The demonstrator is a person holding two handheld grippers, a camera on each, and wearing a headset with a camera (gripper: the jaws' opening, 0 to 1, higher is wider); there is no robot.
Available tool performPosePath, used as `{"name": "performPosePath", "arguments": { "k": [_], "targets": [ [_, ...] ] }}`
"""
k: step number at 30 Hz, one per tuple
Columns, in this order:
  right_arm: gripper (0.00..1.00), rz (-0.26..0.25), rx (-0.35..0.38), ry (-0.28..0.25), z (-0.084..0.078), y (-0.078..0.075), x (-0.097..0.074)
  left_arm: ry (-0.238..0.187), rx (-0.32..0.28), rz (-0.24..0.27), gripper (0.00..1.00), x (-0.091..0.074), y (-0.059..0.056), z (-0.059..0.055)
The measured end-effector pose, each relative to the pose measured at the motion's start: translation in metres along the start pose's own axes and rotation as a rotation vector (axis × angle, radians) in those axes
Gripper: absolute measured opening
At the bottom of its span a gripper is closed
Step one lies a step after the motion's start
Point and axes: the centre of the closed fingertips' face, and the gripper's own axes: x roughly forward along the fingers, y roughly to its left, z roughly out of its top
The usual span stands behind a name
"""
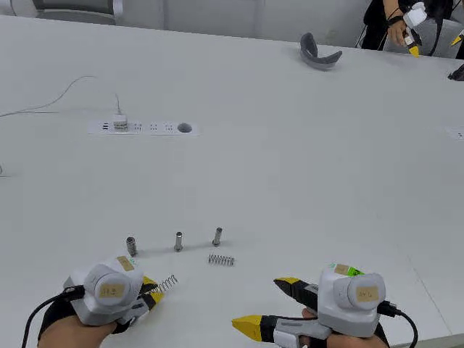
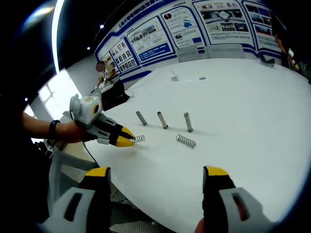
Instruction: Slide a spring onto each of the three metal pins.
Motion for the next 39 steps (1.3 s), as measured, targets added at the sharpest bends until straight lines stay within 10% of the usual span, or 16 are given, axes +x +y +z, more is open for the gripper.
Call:
{"name": "performPosePath", "arguments": {
  "k": [19, 39],
  "targets": [
    [0.75, 0.073, 0.002, -0.007, 0.01, 0.017, 0.011, -0.049, 0.063, -0.004, 0.1, -0.035, -0.001, 0.023],
    [0.59, 0.202, 0.06, -0.05, 0.036, 0.044, 0.032, -0.124, 0.174, -0.076, 0.1, -0.041, -0.046, 0.069]
  ]
}}
